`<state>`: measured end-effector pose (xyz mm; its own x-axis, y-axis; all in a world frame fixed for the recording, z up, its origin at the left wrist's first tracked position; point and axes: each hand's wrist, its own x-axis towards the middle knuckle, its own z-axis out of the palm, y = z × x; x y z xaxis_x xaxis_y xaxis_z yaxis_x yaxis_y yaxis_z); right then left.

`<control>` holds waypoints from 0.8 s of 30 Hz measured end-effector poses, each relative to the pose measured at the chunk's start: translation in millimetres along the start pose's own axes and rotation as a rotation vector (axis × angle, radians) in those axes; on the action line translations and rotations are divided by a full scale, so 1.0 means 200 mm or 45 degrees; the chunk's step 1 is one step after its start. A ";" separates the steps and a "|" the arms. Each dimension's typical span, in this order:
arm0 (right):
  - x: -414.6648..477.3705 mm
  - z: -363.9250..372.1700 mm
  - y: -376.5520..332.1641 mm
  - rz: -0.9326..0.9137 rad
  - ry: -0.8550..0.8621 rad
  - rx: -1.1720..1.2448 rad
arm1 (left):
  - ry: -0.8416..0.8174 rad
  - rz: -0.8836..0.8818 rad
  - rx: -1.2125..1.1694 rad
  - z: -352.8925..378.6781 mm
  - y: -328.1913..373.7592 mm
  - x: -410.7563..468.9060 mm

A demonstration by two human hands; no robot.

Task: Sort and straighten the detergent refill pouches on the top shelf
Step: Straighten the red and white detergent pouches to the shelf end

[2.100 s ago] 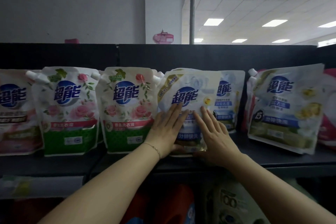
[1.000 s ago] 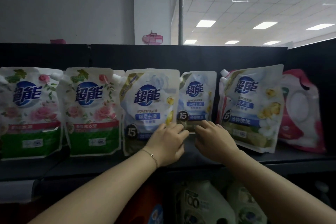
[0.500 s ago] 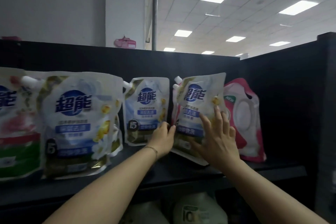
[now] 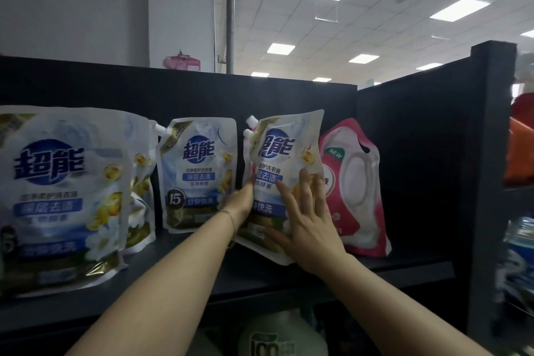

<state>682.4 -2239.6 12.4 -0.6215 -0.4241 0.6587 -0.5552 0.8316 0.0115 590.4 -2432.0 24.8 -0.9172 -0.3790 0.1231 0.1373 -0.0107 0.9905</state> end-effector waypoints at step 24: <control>-0.10 0.03 0.03 -0.163 0.024 -0.017 | -0.269 -0.019 -0.185 -0.10 0.08 -0.36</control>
<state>687.7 -2228.5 -5.7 -0.5355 -0.5203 0.6652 -0.6216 0.7760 0.1065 667.3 -2423.8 30.8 -0.9753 -0.1759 0.1336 0.1612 -0.1535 0.9749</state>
